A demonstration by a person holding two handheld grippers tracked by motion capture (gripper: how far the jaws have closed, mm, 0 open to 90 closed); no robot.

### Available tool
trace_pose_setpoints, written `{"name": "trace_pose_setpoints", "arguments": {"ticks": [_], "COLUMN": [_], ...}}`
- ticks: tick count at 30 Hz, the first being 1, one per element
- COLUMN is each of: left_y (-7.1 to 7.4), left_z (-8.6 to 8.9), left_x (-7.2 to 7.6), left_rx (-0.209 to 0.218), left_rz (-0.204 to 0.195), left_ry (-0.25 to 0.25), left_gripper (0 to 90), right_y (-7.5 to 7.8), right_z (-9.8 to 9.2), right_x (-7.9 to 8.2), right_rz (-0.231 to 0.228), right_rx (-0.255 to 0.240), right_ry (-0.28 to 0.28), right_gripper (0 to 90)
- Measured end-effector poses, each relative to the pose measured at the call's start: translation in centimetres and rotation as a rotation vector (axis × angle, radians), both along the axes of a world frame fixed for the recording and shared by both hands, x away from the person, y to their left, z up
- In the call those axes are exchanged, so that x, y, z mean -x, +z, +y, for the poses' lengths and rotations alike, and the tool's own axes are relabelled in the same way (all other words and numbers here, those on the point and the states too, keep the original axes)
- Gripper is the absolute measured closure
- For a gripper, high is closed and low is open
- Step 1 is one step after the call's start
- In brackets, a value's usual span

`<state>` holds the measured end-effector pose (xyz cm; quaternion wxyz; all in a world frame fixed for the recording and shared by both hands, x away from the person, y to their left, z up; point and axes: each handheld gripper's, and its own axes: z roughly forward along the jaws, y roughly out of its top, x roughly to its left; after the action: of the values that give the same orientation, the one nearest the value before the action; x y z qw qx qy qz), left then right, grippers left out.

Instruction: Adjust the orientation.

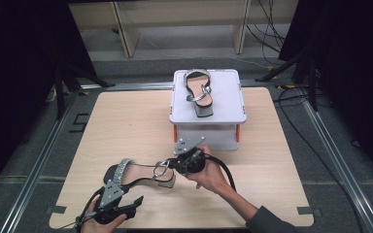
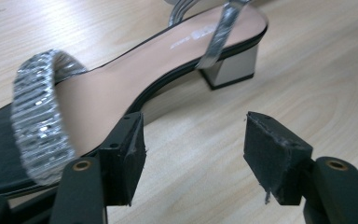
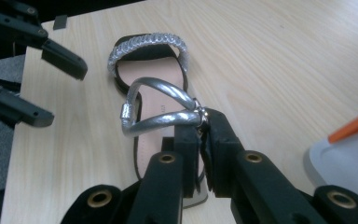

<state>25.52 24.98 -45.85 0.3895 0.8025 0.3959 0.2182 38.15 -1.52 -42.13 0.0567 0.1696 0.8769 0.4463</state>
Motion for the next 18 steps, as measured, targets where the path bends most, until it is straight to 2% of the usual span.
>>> {"name": "trace_pose_setpoints", "arguments": {"ticks": [1, 7, 9, 14, 15, 16, 17, 18], "left_y": [-0.1, -0.3, -0.4, -0.7, -0.8, -1.0, -1.0, -1.2], "left_z": [-0.1, 1.2, 1.7, 2.1, 2.1, 2.3, 2.5, 2.6], "left_x": [0.1, 0.0, -0.1, 0.1, 0.1, 0.1, 0.1, 0.2], "left_rx": [0.025, 0.016, 0.014, 0.0, -0.003, -0.01, -0.044, -0.042], "left_rz": [0.014, 0.016, 0.013, 0.032, 0.042, 0.048, 0.063, 0.076], "left_ry": [0.029, 0.109, 0.115, 0.128, 0.134, 0.13, 0.122, 0.132], "left_gripper": [38.0, 36.3, 35.8, 32.0, 30.9, 29.9, 28.4, 26.0], "right_y": [0.1, 0.3, 0.4, 0.4, 0.4, 0.4, 0.5, 0.5], "right_z": [-0.4, -2.9, -4.0, -6.4, -6.9, -7.3, -7.7, -8.0], "right_x": [0.2, 1.6, 2.0, 2.7, 2.7, 2.9, 3.0, 3.1], "right_rz": [0.0, 0.008, 0.012, 0.028, 0.018, 0.028, 0.029, 0.022], "right_rx": [0.004, 0.015, 0.017, 0.023, 0.023, 0.023, 0.026, 0.025], "right_ry": [0.006, 0.009, 0.005, -0.014, -0.019, -0.024, -0.023, -0.028], "right_gripper": [84.5, 84.5, 84.5, 84.5, 84.5, 84.5, 84.5, 84.8]}}
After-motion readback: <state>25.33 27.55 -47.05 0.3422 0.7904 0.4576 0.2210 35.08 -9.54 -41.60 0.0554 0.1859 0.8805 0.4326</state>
